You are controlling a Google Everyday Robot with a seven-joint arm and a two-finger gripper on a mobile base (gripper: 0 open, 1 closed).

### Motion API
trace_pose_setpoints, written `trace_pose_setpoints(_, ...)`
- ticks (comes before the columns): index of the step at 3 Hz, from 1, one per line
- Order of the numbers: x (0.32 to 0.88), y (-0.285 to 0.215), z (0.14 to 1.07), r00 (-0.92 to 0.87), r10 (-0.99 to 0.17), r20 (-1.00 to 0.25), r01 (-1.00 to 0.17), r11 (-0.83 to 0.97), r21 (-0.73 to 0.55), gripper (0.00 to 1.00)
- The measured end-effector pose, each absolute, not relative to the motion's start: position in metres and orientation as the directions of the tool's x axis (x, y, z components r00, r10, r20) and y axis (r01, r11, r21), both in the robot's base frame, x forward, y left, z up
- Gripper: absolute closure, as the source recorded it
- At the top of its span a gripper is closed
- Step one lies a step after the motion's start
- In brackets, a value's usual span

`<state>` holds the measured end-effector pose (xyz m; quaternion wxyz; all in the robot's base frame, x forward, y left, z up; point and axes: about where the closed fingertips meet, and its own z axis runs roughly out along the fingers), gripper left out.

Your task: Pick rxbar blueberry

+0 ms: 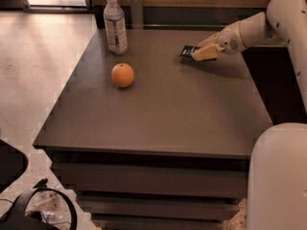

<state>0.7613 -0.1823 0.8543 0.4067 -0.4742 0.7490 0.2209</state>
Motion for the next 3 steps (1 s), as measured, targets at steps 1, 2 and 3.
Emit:
trace_pose_setpoints(1,0.754,-0.177,0.888,-0.168,-0.558,-0.812,-0.892,0.437,-0.116,1.00)
trace_pose_setpoints(2,0.748,-0.172,0.911,-0.125,-0.571,-0.811,-0.895,0.418,-0.156,1.00)
trace_pose_setpoints(3,0.742,-0.167,0.926,-0.088,-0.574,-0.814,-0.899,0.398,-0.183,1.00)
